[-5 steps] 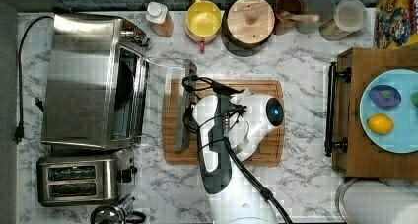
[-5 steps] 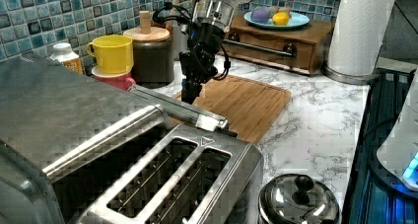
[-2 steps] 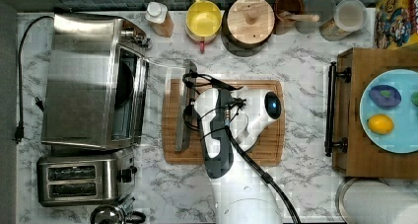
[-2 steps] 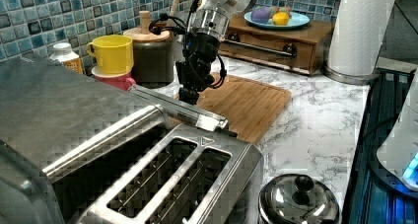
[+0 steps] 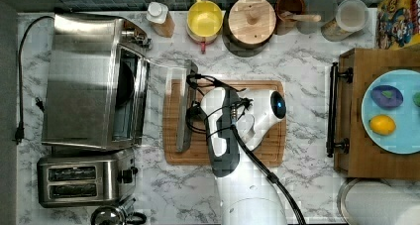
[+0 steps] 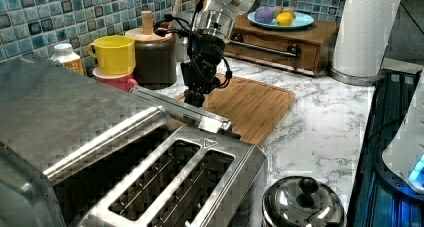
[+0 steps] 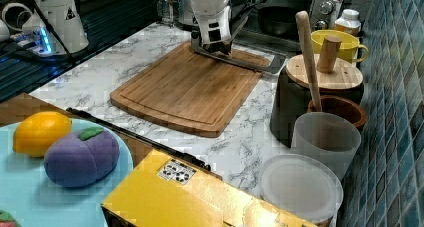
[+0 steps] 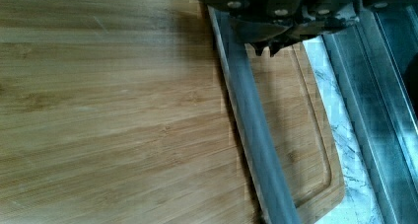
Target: Close the oven.
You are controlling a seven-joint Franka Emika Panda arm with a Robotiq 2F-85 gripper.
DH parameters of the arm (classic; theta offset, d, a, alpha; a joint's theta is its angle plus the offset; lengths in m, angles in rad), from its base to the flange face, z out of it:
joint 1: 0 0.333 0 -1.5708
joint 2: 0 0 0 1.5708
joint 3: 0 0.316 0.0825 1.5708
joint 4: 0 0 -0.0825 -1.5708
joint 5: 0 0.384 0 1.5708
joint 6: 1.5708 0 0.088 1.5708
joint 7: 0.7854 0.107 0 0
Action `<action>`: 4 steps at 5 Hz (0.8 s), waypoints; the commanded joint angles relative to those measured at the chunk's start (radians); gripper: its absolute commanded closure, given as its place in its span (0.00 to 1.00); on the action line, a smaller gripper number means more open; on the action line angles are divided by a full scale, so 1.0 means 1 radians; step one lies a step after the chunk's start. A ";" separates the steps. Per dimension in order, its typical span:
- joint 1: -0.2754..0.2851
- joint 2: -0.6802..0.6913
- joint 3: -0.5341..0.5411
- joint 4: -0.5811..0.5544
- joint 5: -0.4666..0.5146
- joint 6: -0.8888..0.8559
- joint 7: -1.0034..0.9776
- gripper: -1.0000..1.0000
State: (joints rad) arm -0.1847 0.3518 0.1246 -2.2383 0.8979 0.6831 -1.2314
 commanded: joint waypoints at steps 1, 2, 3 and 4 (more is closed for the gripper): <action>0.086 -0.214 0.113 0.027 0.060 -0.004 0.055 1.00; 0.110 -0.283 0.146 0.025 0.054 0.015 0.084 1.00; 0.133 -0.305 0.171 0.044 0.000 0.031 0.137 1.00; 0.204 -0.274 0.198 0.103 -0.314 0.086 0.410 1.00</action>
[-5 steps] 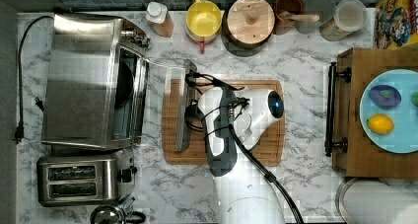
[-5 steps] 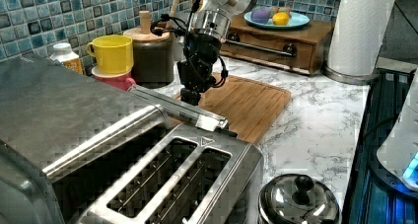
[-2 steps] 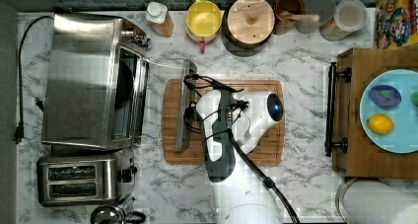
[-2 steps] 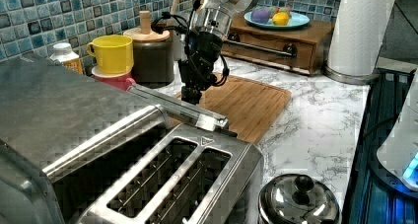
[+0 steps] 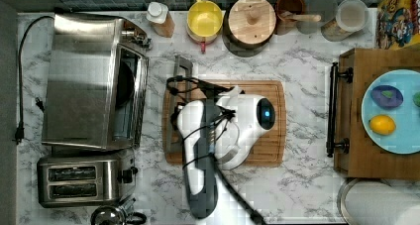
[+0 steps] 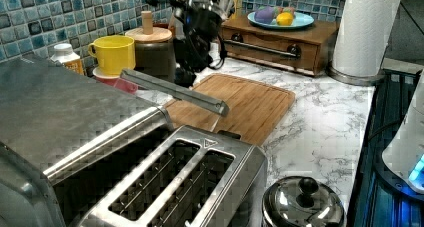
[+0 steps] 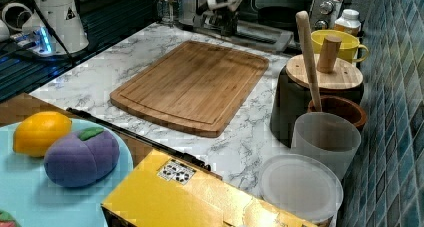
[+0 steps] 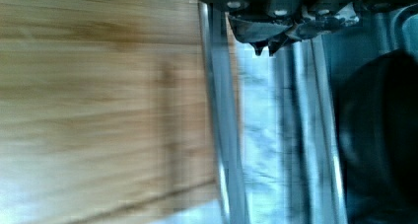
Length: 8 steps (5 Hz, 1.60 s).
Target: Close the oven.
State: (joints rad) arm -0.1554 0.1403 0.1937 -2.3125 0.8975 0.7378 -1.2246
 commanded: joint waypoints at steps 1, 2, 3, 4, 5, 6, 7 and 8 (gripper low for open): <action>0.204 -0.012 0.177 0.242 -0.701 0.046 0.770 1.00; 0.191 -0.002 0.173 0.296 -0.648 -0.024 0.751 1.00; 0.198 -0.063 0.176 0.267 -0.689 0.008 0.829 1.00; 0.200 -0.097 0.201 0.289 -0.745 -0.034 0.859 1.00; 0.218 -0.134 0.211 0.266 -0.807 -0.027 0.916 1.00; 0.225 -0.142 0.237 0.269 -0.874 -0.039 0.978 1.00; 0.255 -0.177 0.254 0.274 -0.875 -0.067 1.013 1.00; 0.255 -0.181 0.280 0.266 -0.846 -0.060 0.993 1.00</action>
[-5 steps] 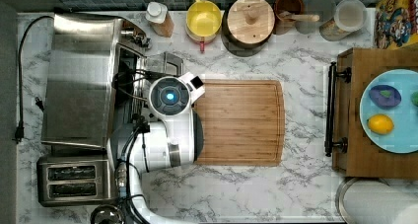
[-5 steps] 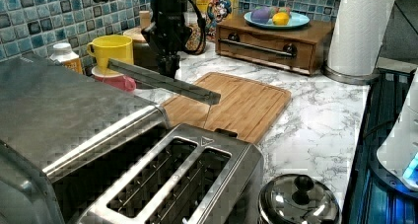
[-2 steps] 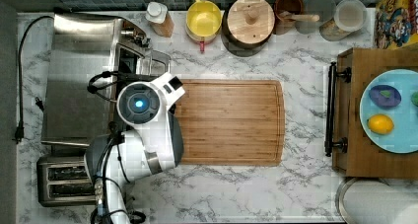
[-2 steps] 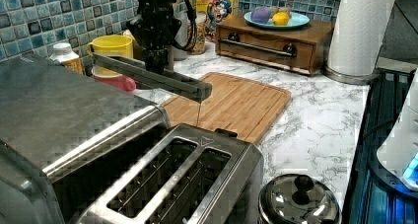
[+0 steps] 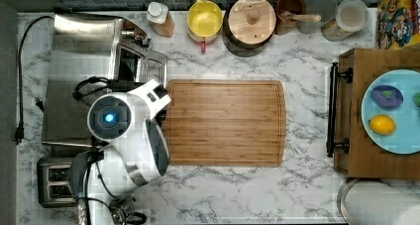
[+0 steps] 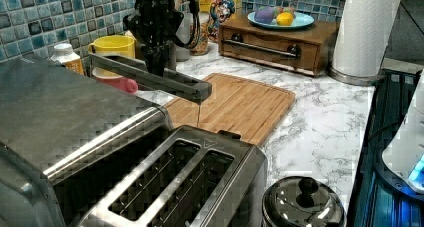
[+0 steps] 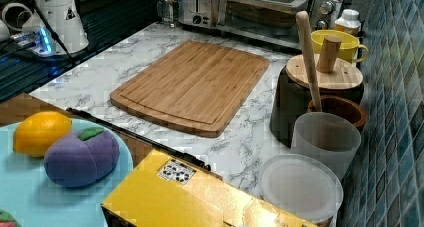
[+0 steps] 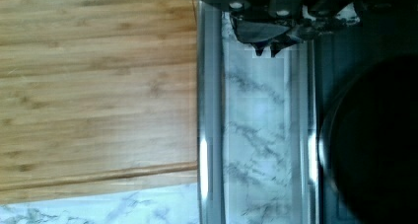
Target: Close the oven.
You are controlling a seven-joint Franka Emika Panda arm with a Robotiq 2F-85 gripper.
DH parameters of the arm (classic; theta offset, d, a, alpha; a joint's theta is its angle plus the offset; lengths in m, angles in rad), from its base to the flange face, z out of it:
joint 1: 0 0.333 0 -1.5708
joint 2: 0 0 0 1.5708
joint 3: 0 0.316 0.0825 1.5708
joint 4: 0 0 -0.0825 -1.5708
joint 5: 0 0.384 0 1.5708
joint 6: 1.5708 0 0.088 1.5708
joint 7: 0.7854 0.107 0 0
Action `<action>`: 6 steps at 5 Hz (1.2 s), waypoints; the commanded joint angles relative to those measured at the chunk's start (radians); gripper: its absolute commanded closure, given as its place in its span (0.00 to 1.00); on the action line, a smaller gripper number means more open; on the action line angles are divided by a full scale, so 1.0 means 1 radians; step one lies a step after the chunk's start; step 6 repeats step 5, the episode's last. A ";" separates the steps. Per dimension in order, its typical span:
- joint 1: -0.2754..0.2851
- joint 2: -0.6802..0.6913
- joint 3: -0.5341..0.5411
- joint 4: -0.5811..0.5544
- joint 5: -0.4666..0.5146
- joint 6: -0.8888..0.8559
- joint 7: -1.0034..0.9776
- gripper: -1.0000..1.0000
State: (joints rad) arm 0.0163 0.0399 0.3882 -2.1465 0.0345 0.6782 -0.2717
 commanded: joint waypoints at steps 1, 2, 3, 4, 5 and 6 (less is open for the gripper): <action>0.061 -0.061 0.113 0.091 0.043 0.021 0.018 1.00; 0.016 -0.090 0.124 0.055 -0.066 0.077 0.178 1.00; -0.020 -0.221 0.087 0.006 0.037 0.135 0.149 1.00; -0.028 -0.367 0.051 -0.062 0.057 0.153 0.143 1.00; -0.009 -0.364 0.034 -0.062 0.047 0.154 0.150 1.00; -0.009 -0.364 0.034 -0.062 0.047 0.154 0.150 1.00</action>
